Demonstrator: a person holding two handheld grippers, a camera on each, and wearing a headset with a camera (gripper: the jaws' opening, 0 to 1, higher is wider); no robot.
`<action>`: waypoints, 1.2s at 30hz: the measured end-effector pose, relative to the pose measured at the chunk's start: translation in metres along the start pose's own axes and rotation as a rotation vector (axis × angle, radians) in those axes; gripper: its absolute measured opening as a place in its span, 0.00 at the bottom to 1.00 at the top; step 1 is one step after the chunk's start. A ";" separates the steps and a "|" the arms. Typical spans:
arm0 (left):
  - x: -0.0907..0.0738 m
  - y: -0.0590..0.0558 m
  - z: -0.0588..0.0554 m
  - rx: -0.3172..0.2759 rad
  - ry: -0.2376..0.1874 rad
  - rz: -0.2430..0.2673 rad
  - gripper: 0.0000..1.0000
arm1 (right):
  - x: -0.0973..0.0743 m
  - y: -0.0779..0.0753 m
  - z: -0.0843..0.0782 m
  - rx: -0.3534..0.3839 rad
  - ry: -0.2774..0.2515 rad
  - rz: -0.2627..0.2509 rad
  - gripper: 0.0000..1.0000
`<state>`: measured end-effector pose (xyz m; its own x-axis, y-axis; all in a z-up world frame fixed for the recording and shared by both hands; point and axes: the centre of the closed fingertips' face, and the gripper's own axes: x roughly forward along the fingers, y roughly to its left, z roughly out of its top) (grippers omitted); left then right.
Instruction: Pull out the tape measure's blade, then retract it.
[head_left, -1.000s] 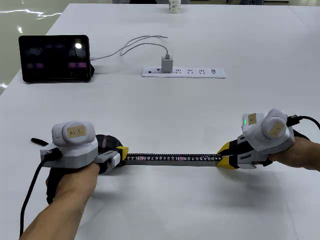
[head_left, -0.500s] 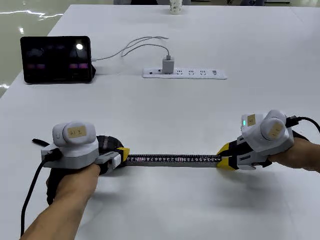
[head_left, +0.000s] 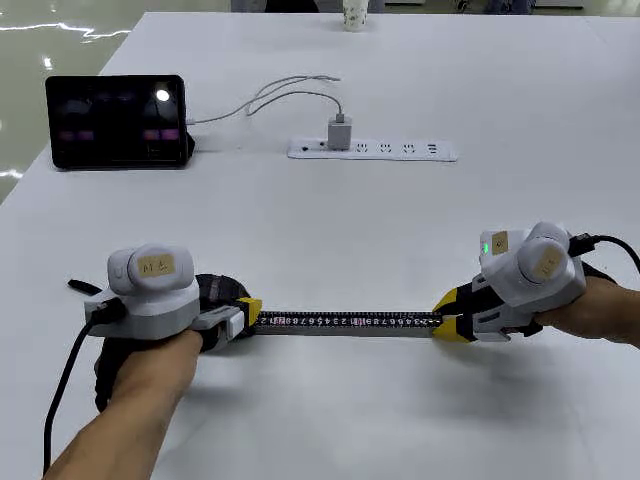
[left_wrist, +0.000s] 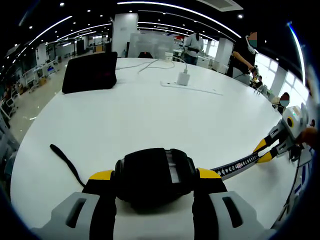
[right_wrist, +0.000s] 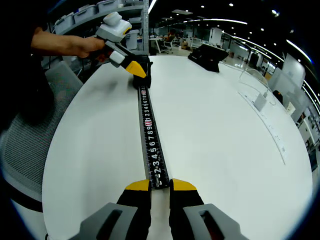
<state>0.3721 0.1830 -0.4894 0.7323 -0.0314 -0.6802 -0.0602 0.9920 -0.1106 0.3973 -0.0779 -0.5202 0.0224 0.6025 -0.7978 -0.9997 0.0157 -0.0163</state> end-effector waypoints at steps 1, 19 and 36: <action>0.000 0.000 0.000 -0.001 0.001 -0.001 0.56 | 0.000 0.000 0.001 0.000 0.000 0.001 0.09; 0.000 0.001 -0.001 -0.008 0.006 -0.011 0.56 | 0.002 0.001 0.008 -0.016 0.002 0.003 0.09; -0.002 0.001 -0.002 -0.013 0.012 -0.020 0.56 | 0.010 0.001 0.015 -0.022 -0.007 0.010 0.10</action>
<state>0.3695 0.1835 -0.4900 0.7255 -0.0524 -0.6863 -0.0546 0.9896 -0.1332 0.3962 -0.0599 -0.5187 0.0126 0.6083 -0.7936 -0.9997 -0.0076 -0.0218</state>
